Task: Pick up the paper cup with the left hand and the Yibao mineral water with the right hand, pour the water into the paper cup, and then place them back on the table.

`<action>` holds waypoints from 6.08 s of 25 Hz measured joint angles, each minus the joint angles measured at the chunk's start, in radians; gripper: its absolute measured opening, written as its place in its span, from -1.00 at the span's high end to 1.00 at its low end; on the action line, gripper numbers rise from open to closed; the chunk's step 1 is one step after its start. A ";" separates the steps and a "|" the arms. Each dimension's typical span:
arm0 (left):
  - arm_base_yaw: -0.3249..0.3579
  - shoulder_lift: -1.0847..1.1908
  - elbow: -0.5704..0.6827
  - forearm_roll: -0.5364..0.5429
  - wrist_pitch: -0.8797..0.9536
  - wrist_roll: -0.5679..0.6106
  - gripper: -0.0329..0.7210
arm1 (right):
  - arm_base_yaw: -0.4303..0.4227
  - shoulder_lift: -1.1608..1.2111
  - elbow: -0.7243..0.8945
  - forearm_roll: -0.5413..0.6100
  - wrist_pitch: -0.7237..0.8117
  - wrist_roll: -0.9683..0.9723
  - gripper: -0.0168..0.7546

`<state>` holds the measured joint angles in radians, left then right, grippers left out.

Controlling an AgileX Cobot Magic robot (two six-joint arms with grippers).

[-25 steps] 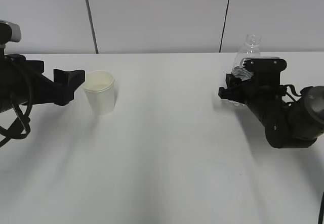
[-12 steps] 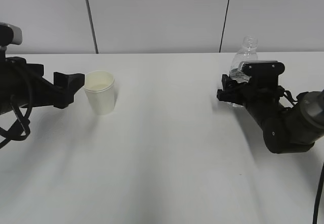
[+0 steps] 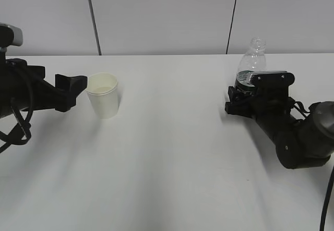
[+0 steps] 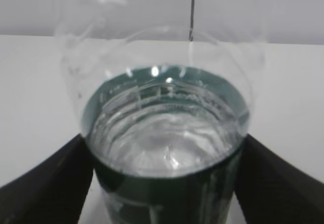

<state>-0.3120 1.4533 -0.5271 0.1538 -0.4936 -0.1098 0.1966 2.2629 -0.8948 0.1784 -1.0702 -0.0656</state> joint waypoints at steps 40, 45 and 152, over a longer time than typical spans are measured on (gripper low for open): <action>-0.138 -0.237 -0.220 -0.286 1.490 -0.008 -0.51 | 0.000 -1.024 0.277 -0.211 1.548 0.101 -0.56; -0.138 -0.389 -0.220 -0.319 1.581 0.035 -0.50 | 0.000 -1.270 0.277 -0.201 1.766 0.049 -0.56; 0.252 -1.471 0.009 -0.264 1.586 0.072 -0.03 | -0.263 -2.280 0.400 -0.187 2.212 0.100 -0.56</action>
<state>-0.0605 -0.0177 -0.5185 -0.1099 1.0921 -0.0379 -0.0668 -0.0172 -0.4951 -0.0087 1.1414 0.0345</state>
